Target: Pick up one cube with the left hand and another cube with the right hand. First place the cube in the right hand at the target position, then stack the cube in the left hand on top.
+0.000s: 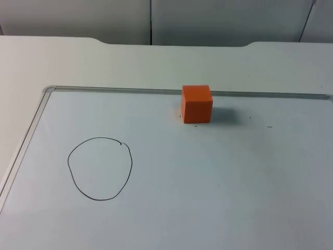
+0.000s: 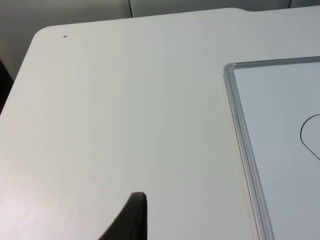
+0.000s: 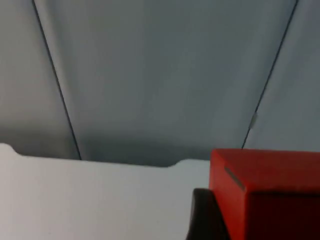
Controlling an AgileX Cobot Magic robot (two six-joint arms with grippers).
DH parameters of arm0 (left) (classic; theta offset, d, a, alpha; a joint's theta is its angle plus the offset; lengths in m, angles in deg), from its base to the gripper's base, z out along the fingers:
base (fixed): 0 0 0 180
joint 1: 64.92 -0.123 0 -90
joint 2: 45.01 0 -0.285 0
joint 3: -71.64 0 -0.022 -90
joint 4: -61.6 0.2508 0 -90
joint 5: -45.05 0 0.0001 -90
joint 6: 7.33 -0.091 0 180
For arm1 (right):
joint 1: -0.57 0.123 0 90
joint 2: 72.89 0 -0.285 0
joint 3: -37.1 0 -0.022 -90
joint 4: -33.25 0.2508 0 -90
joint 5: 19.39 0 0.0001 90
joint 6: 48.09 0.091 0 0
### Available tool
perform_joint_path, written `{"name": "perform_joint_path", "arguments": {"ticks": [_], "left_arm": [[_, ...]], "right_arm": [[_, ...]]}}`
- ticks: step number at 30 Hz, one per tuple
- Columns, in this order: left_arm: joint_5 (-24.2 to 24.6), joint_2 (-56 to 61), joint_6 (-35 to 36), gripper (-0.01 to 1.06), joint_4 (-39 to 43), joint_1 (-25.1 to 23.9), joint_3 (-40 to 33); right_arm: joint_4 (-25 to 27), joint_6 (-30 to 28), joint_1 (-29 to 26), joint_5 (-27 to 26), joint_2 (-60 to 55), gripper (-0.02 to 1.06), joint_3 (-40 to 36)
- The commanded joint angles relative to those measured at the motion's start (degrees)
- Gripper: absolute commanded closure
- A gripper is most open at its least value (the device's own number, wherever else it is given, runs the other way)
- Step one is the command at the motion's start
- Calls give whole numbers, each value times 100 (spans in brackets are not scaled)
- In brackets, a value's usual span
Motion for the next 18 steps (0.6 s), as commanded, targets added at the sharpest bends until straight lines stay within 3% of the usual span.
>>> {"name": "perform_joint_path", "arguments": {"ticks": [1,12,18], "left_arm": [[-51,23,26,0,-46,-14,-13],[-197,23,-91,0,-831,-14,137],[-675,23,-539,0,-1585,-14,525]], "right_arm": [[-84,-164,9,118,475,105,-13],[-84,-186,9,-2,2440,105,-1508],[-62,-186,9,-5,3198,105,-2190]]}}
